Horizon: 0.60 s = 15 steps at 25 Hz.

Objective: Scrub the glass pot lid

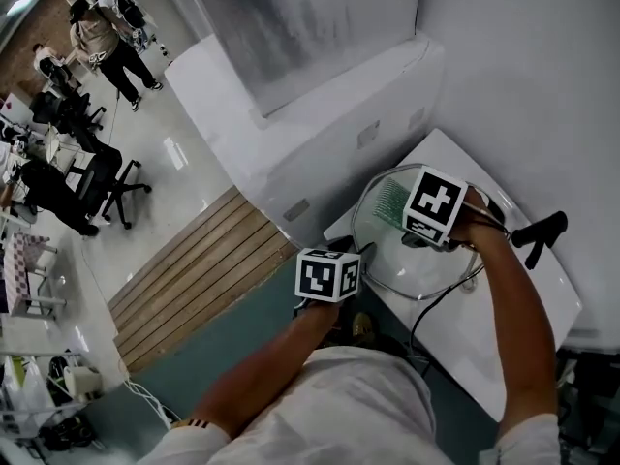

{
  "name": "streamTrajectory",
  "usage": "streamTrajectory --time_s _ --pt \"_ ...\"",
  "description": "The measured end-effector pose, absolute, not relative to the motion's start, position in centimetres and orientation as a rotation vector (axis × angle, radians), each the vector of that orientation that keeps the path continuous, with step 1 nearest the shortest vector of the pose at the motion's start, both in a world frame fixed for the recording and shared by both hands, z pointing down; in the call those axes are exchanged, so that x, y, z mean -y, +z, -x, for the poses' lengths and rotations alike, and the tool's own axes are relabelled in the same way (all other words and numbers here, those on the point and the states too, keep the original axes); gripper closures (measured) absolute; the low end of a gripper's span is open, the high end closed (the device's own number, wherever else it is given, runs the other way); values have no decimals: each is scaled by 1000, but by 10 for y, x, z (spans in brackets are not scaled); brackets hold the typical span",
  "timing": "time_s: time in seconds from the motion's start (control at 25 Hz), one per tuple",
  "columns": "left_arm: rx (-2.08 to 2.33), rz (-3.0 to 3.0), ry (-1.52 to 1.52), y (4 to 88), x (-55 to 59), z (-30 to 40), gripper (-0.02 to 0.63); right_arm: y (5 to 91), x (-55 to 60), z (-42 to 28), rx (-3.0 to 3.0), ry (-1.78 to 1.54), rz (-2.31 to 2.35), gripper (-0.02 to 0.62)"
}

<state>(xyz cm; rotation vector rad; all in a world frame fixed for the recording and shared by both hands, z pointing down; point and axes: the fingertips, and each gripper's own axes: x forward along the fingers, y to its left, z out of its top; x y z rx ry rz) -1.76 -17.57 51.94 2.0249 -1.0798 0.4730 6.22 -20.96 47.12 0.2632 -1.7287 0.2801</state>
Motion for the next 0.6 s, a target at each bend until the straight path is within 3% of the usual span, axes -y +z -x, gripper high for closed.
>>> streamTrajectory --time_s 0.6 --pt "1087 -2018 486 520 177 17 374 481 259 -136 1980 963 -573 247"
